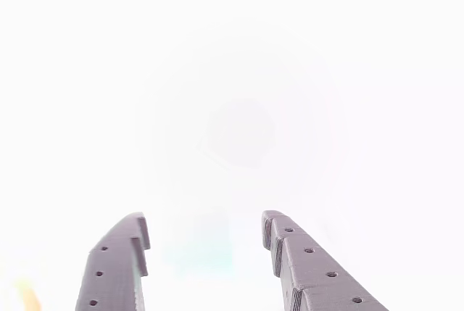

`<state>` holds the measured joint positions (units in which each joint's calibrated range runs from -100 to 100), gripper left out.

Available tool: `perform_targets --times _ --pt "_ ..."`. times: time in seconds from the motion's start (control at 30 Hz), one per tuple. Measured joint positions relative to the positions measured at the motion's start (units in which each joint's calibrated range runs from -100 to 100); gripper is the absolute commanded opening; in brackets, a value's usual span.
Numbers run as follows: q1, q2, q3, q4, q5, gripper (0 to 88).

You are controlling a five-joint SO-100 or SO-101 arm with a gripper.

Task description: Tower of hanoi

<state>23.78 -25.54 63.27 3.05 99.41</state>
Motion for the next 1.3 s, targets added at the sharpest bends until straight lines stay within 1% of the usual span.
perform_targets --times 0.1,0.27,0.5,0.6,0.67,0.83,1.3 --pt "-1.0 -8.1 -2.2 12.8 0.0 0.2" --pt "-4.5 -16.9 -10.0 33.1 0.0 0.1" --pt "-13.1 -20.3 -32.9 65.1 0.0 0.1" --pt "-17.7 -20.4 -39.6 74.2 0.0 0.1" --pt "-20.7 -20.9 -41.1 76.2 0.0 0.1" --pt "-27.8 -21.4 -42.5 76.6 0.0 0.1" --pt "-40.4 -21.4 -42.7 76.6 0.0 0.1"
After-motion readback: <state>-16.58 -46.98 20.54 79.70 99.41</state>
